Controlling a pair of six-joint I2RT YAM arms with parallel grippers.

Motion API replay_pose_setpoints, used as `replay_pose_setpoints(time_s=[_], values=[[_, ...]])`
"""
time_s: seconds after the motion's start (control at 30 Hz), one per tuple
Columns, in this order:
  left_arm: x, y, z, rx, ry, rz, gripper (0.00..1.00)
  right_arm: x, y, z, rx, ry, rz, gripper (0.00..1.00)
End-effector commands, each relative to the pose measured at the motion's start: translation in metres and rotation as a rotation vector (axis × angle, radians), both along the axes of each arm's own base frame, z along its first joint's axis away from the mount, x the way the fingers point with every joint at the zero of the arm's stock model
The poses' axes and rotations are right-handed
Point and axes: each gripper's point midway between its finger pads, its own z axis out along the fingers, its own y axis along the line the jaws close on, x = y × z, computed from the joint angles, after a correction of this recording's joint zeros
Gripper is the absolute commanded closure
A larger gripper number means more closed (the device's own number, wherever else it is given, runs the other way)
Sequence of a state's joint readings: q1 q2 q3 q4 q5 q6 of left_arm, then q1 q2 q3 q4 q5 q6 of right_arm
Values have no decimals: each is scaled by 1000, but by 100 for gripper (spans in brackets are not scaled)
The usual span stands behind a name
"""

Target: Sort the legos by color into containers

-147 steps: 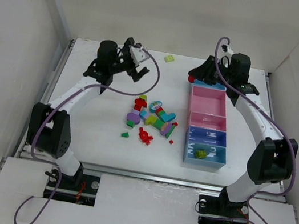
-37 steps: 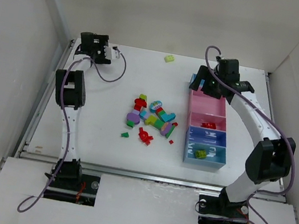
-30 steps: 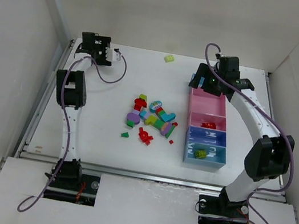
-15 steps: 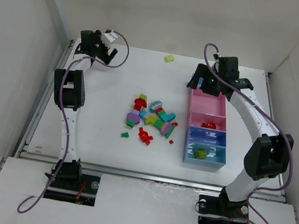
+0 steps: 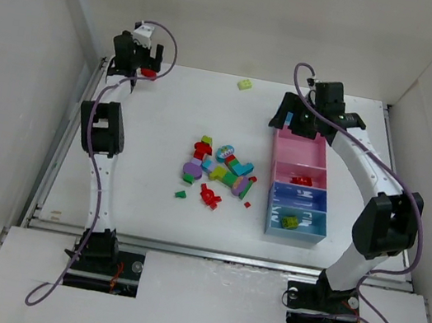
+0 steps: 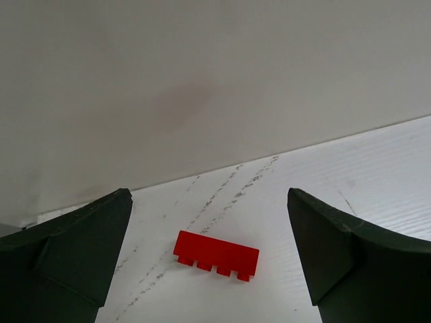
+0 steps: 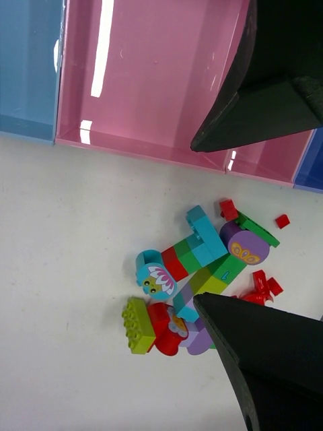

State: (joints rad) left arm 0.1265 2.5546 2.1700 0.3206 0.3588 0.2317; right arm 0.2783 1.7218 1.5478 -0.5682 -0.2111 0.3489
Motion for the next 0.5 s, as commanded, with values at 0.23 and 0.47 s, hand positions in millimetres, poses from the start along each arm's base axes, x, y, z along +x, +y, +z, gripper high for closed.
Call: replay_pose_setpoints(time_s=[0.23, 0.47], values=[[22, 12, 16, -56, -98, 51, 0, 9, 5, 20, 17, -65, 21, 4], [16, 14, 6, -53, -30, 60, 0, 11, 7, 20, 17, -67, 34, 3]])
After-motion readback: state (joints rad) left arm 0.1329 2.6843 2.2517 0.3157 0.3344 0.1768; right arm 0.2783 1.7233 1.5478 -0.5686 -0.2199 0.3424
